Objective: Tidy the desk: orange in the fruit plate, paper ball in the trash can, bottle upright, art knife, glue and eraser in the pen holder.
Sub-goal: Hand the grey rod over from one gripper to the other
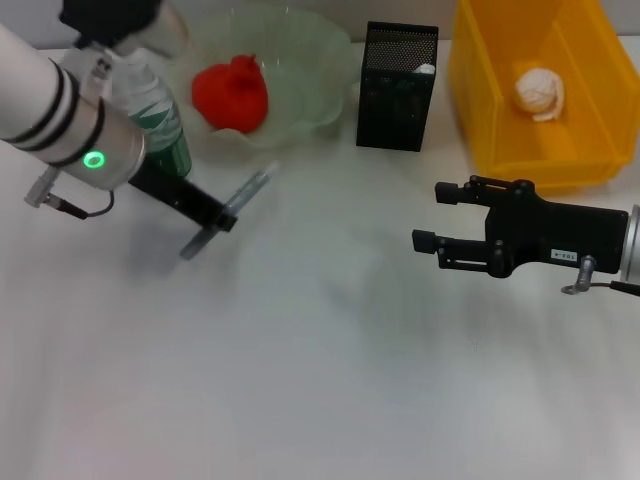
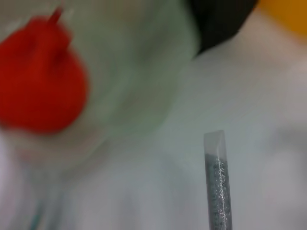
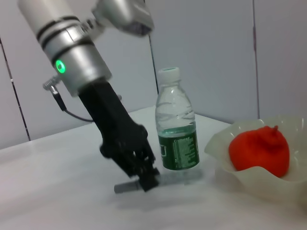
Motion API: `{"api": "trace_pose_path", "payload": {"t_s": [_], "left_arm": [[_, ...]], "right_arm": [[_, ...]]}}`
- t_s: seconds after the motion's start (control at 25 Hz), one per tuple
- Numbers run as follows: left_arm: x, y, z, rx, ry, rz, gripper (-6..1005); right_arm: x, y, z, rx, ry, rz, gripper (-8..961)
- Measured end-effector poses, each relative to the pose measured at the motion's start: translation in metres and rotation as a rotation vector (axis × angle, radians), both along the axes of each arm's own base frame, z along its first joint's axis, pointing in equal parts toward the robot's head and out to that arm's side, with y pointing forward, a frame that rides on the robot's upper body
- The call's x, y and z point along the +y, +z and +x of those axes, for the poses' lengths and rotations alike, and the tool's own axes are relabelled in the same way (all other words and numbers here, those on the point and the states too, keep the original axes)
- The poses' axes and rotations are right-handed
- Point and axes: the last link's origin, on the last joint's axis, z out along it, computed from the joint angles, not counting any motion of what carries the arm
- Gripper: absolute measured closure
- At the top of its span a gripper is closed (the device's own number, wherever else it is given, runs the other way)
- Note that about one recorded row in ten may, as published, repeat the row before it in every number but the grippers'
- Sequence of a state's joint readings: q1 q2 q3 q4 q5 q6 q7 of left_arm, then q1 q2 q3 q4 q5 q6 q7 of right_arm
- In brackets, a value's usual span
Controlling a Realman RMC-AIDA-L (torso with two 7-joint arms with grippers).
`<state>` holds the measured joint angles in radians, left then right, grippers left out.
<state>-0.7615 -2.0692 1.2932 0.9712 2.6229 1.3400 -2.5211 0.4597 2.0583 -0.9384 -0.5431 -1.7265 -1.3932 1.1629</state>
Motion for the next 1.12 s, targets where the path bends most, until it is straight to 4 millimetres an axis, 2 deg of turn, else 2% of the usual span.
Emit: {"api": "trace_pose_path", "payload": {"t_s": [0.04,0.08,0.12,0.28,0.32,0.36,0.52,0.56,0.68,0.72,0.76,0.96,1.0,1.04,1.12], "left_arm": [[0.000,0.000,0.000,0.000,0.000,0.000,841],[-0.005,0.014,0.015,-0.214,-0.040,-0.021,842],[-0.008,0.018,0.021,-0.316,-0.074,-0.032,842],[-0.008,0.018,0.021,-0.316,-0.074,-0.032,844],[-0.015,0.024,0.035,-0.519,-0.207,-0.039,844],[-0.020,0.023,0.044,-0.642,-0.305,-0.031,844],[-0.021,0.021,0.050,-0.701,-0.354,-0.022,847],[-0.018,0.011,0.061,-0.838,-0.440,0.036,847],[-0.015,0.007,0.063,-0.864,-0.461,0.062,849],[-0.006,-0.008,0.069,-0.904,-0.512,0.136,850],[-0.001,-0.015,0.073,-0.920,-0.535,0.178,850],[0.001,-0.020,0.074,-0.930,-0.543,0.205,853],[0.009,-0.034,0.083,-0.945,-0.600,0.321,854],[0.013,-0.039,0.087,-0.925,-0.637,0.377,854],[0.013,-0.039,0.087,-0.925,-0.637,0.377,854]], "right_arm": [[0.000,0.000,0.001,0.000,-0.003,0.000,201],[0.000,0.001,0.001,0.002,-0.007,0.000,201],[-0.001,0.001,0.002,0.003,-0.010,0.000,201],[-0.002,0.001,0.004,0.004,-0.021,-0.002,201],[-0.002,0.001,0.004,0.005,-0.023,-0.003,201],[-0.002,0.001,0.004,0.006,-0.024,-0.002,201],[-0.002,0.001,0.004,0.010,-0.032,-0.004,202],[-0.002,0.002,0.004,0.011,-0.034,-0.004,202],[-0.002,0.002,0.005,0.013,-0.038,-0.005,202],[-0.002,0.002,0.005,0.013,-0.039,-0.004,202],[-0.002,0.002,0.005,0.014,-0.039,-0.004,202],[-0.002,0.001,0.004,0.017,-0.038,-0.004,202],[-0.002,0.000,0.003,0.017,-0.038,-0.005,202],[-0.003,0.000,0.003,0.018,-0.037,-0.007,202],[-0.003,0.000,0.002,0.020,-0.034,-0.010,202]]}}
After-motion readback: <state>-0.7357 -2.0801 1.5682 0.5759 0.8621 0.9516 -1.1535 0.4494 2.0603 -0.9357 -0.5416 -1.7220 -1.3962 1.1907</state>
